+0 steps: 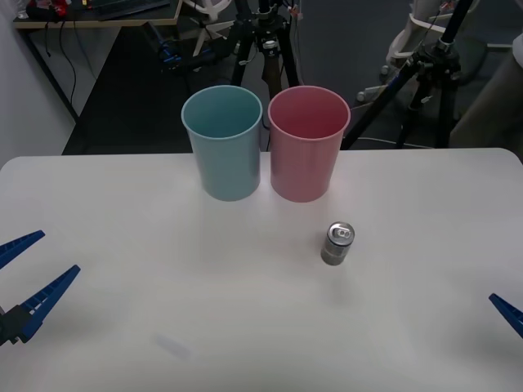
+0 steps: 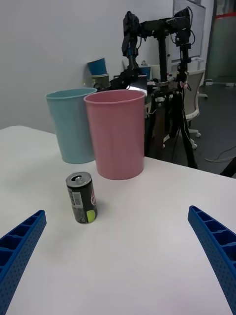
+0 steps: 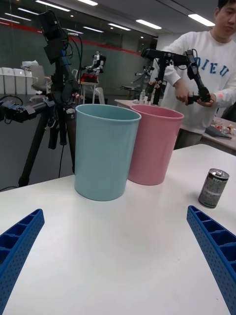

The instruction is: Grasp the object on the table and drop it into the matching bin: aluminum can to the light blue bin, PET bottle to the pink bin.

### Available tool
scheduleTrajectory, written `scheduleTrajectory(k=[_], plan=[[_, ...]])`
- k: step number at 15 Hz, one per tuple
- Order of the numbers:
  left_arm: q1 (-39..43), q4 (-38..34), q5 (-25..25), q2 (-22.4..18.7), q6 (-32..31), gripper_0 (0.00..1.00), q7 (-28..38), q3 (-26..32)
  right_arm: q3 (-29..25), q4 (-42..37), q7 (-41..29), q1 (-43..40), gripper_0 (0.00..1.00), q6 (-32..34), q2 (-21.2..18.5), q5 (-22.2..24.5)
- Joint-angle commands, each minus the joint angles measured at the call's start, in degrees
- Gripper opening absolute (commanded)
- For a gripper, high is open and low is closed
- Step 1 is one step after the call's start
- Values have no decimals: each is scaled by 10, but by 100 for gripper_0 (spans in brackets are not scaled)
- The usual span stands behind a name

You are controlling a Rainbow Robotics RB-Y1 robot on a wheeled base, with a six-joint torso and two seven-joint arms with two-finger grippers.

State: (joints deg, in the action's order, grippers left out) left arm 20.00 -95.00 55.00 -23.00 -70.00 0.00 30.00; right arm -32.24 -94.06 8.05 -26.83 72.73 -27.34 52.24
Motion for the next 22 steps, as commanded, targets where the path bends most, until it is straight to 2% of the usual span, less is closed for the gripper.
scheduleTrajectory(k=[1,4,7,12,22], plan=[[0,0,0,0,0,100,0,0,6,0,28,-28,100,12,-1,11],[0,0,0,0,0,100,0,0,31,17,43,-31,100,33,2,31],[0,0,0,0,0,100,0,0,63,27,58,-16,100,25,11,55],[0,0,0,0,0,100,0,0,73,26,69,34,100,-15,82,139],[0,0,0,0,0,100,0,0,224,27,99,82,100,-191,89,140]])
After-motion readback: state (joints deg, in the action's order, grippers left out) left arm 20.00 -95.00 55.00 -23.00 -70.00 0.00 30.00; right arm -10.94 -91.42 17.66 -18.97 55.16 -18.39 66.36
